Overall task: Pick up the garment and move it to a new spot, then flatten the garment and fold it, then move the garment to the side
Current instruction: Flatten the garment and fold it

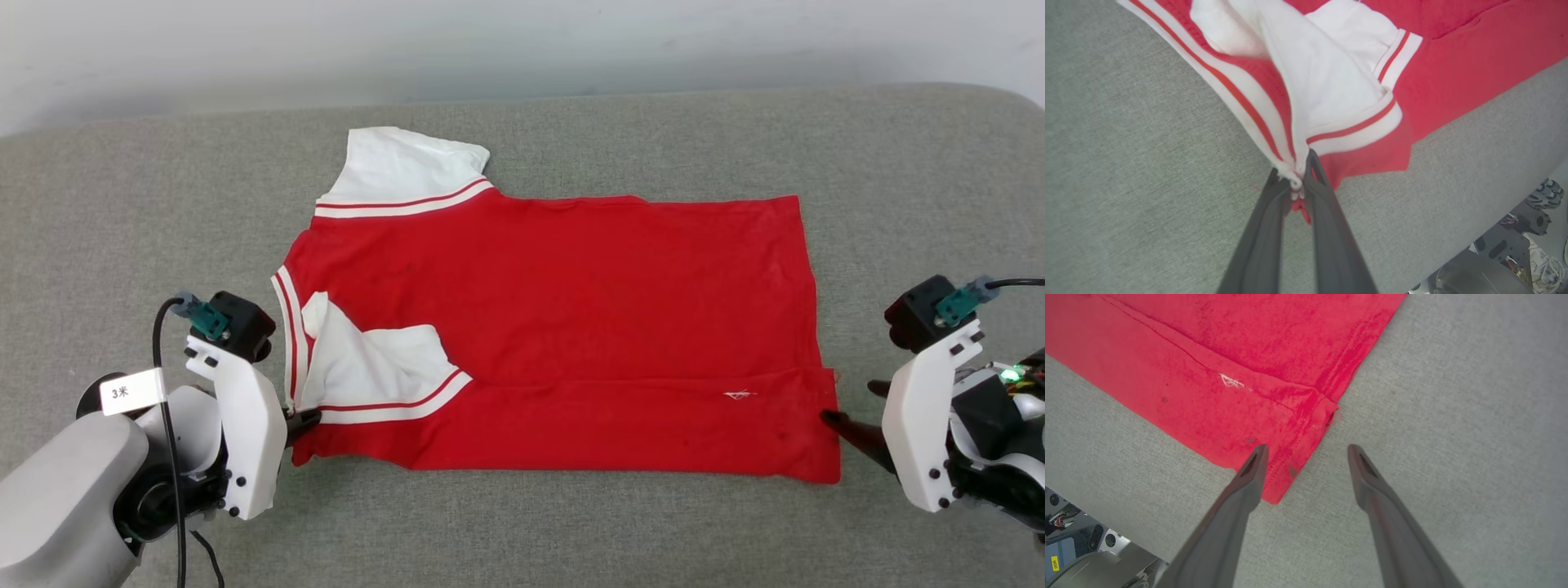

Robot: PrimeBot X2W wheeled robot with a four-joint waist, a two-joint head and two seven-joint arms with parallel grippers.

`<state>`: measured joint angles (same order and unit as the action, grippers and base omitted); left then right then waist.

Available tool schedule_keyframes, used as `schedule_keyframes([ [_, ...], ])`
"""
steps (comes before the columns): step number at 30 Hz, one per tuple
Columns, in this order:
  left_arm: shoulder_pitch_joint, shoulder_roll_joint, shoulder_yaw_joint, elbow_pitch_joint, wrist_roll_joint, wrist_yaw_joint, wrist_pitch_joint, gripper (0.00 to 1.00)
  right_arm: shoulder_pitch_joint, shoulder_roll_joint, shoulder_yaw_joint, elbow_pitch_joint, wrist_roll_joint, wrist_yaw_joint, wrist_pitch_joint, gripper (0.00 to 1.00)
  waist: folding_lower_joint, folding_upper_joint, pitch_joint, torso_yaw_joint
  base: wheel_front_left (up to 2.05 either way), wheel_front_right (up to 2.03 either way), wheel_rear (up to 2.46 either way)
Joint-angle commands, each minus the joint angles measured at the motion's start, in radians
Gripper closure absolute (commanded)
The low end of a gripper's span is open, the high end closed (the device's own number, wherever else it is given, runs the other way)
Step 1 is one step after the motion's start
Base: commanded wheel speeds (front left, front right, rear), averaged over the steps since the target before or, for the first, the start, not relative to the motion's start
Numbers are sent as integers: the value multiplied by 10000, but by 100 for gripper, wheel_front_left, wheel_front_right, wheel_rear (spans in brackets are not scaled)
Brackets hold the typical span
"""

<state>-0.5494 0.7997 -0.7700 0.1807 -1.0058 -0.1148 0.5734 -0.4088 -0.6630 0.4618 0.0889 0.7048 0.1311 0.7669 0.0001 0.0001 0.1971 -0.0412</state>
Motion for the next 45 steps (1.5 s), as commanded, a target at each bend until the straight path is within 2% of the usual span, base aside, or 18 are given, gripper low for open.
schedule_keyframes([
  [1, -74, -61, -16, -79, 76, 26, -66, 100, 79, 113, 79, 179, 81, -8, 147, 0, -1, -1, 98, 61, 0, 0, 0],
  [7, -153, -82, -5, -132, 135, 48, -139, 100, -40, 422, 425, 878, -18, -8, 248, 0, -1, -1, 287, 151, 0, 0, 0],
  [18, -99, -121, -73, 59, 167, 10, -339, 100, 149, 1240, 2082, 2620, 24, 11, -354, 0, -1, -1, 477, 211, 0, 0, 0],
  [19, -68, -116, -81, 84, 165, 9, -365, 100, 119, 1255, 2188, 2643, 65, 24, -492, 44, -1, -1, 469, 193, 0, 0, 0],
  [20, -46, -118, -87, 104, 156, 7, -383, 100, 83, 1280, 2210, 2679, 107, 34, -685, 100, -1, -1, 458, 175, 0, 0, 0],
  [26, 116, -96, -82, 191, 68, 9, -453, 100, -362, 1193, 1955, 2800, 367, 6, -1510, 100, -1, -1, 285, 78, 0, 0, 0],
  [27, 230, -23, 44, 176, -9, 77, -642, 100, -572, 1008, 1765, 2682, 412, -11, -2076, 100, -1, -1, 64, 33, 0, 0, 0],
  [31, 563, 109, 76, 2, -105, 107, -853, 100, -436, 686, 1505, 2226, 584, -11, -2543, 100, -1, -1, -313, -15, 0, 0, 0],
  [36, 1208, 381, 156, -516, -225, 309, -1191, 100, 153, 272, 1037, 1444, 854, -11, -2754, 100, -1, -1, -751, -68, 0, 0, 0],
  [45, 2778, 1081, 360, -1711, -658, 1000, -1863, 100, 1758, -262, -124, 86, 1029, -11, -2398, 100, -1, -1, -1098, -127, 0, 0, 0],
])
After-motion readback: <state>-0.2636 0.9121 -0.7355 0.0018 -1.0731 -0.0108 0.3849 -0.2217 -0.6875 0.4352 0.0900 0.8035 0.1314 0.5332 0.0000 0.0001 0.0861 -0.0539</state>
